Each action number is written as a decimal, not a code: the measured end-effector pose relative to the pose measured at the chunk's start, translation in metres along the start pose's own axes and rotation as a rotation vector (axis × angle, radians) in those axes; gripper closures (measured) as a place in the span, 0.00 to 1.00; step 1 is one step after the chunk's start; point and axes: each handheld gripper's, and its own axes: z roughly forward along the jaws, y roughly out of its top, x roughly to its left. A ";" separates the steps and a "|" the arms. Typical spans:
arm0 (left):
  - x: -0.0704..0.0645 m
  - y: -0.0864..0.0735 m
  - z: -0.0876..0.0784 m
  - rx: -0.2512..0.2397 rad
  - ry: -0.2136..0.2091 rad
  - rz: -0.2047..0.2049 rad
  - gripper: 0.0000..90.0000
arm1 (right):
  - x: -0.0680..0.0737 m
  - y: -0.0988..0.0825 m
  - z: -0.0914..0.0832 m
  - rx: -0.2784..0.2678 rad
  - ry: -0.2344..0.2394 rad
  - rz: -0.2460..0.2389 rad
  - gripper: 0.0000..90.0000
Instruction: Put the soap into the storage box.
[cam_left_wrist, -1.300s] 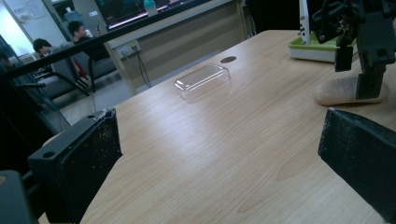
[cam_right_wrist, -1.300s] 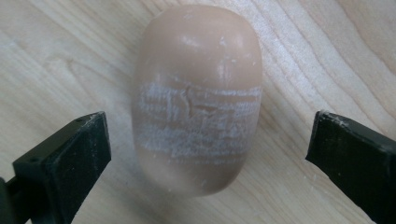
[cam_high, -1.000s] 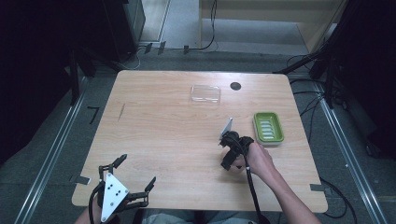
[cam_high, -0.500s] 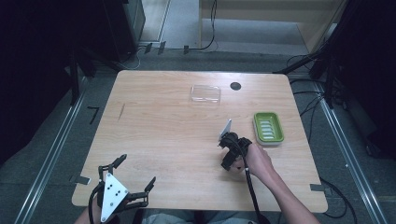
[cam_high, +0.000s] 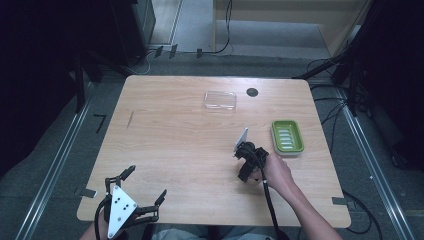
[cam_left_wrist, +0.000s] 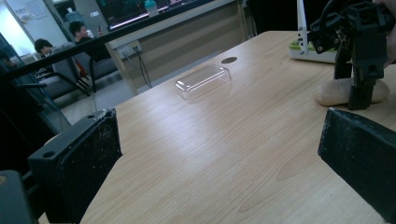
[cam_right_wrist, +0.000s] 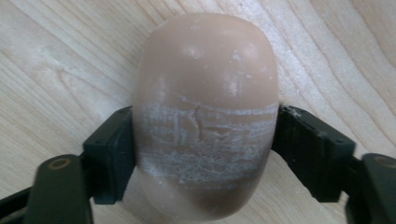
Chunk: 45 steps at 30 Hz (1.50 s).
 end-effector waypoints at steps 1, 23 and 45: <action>0.000 0.000 0.000 0.000 0.000 0.000 0.00 | 0.000 0.000 0.000 -0.002 -0.003 -0.004 0.30; 0.000 0.000 0.000 -0.001 0.001 -0.004 0.00 | 0.000 -0.002 -0.003 -0.007 0.000 -0.030 0.38; 0.000 0.000 0.000 0.002 0.000 0.000 0.00 | -0.009 -0.006 -0.029 -0.010 -0.011 -0.077 0.38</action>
